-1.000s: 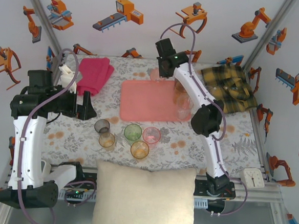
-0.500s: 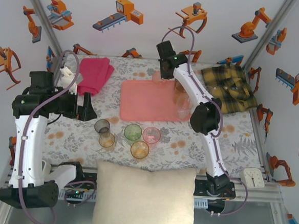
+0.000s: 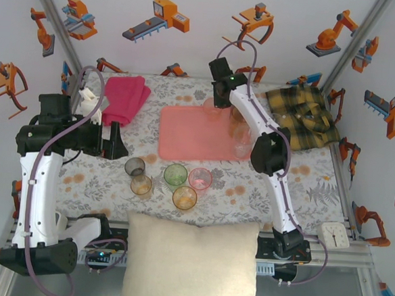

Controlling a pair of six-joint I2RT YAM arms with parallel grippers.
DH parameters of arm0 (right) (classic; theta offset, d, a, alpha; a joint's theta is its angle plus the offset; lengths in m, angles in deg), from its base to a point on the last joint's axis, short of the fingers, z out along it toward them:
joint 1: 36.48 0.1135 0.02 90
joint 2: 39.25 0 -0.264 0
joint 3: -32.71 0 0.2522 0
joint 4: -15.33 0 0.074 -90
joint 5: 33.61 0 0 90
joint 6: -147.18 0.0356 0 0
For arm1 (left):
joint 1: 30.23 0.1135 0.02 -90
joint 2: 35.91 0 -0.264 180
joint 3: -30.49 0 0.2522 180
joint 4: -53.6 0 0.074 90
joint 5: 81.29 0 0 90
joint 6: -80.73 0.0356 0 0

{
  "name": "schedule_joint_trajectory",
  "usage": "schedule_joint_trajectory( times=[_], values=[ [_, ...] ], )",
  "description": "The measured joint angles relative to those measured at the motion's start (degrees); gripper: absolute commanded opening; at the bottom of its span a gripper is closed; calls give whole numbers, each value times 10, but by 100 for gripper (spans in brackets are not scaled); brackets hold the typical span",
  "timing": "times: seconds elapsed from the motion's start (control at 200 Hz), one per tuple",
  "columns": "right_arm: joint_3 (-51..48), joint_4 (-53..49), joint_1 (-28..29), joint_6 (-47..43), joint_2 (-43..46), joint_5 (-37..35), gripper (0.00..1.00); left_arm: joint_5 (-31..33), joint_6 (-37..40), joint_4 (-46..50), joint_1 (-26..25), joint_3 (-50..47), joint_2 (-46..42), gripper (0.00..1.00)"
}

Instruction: Place the glasses into the tray

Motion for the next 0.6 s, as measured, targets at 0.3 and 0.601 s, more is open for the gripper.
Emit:
schedule_joint_trajectory(
  times=[0.3,0.601],
  values=[
    [0,0,-9,12,0,13,0,0,0,0,0,0,1,97],
    [0,-2,-11,12,0,20,0,-1,0,0,0,-2,2,97]
  ],
)
